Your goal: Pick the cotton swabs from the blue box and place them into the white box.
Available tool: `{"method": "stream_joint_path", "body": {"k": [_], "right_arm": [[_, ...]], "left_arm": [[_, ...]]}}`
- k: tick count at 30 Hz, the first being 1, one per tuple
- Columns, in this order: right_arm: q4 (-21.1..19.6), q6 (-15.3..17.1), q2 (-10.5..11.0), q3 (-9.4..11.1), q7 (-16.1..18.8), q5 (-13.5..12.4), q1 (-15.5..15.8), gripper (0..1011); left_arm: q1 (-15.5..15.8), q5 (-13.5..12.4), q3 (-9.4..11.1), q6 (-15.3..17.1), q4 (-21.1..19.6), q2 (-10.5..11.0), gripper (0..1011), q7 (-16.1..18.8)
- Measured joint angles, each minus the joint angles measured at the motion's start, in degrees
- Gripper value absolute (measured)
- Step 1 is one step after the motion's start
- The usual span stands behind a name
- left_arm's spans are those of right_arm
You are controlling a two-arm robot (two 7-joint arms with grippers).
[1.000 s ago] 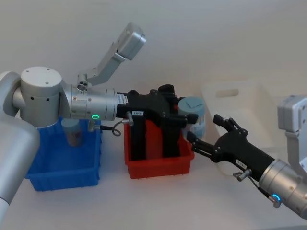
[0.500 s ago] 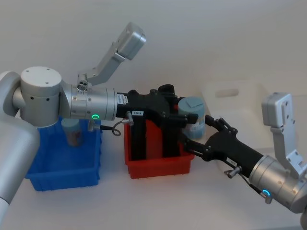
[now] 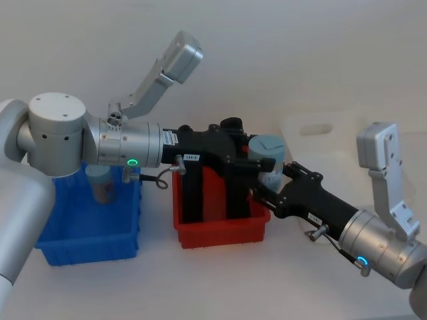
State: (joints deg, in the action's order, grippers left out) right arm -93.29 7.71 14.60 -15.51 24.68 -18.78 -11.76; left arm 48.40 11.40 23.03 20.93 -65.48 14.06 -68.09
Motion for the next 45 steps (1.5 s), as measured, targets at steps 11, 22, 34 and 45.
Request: {"method": "stream_joint_path", "body": {"k": [11, 22, 34, 45], "right_arm": [[0.57, -0.21, -0.36, -0.2, -0.34, -0.11, -0.67, 639], [0.71, -0.14, -0.26, -0.24, -1.15, -0.11, -0.79, 639], [0.06, -0.23, 1.13, 0.88, -4.18, -1.15, 0.21, 639], [-0.1, -0.93, 3.17, 3.01, -9.12, -2.22, 1.32, 639]], "left_arm": [[-0.01, 0.0, 0.01, 0.0, 0.0, 0.0, 810, 0.04], [0.0, -0.01, 0.02, 0.0, 0.0, 0.0, 1004, 0.0], [0.0, -0.01, 0.02, 0.0, 0.0, 0.0, 1004, -0.01], [0.0, -0.01, 0.01, 0.0, 0.0, 0.0, 1004, -0.01]]}}
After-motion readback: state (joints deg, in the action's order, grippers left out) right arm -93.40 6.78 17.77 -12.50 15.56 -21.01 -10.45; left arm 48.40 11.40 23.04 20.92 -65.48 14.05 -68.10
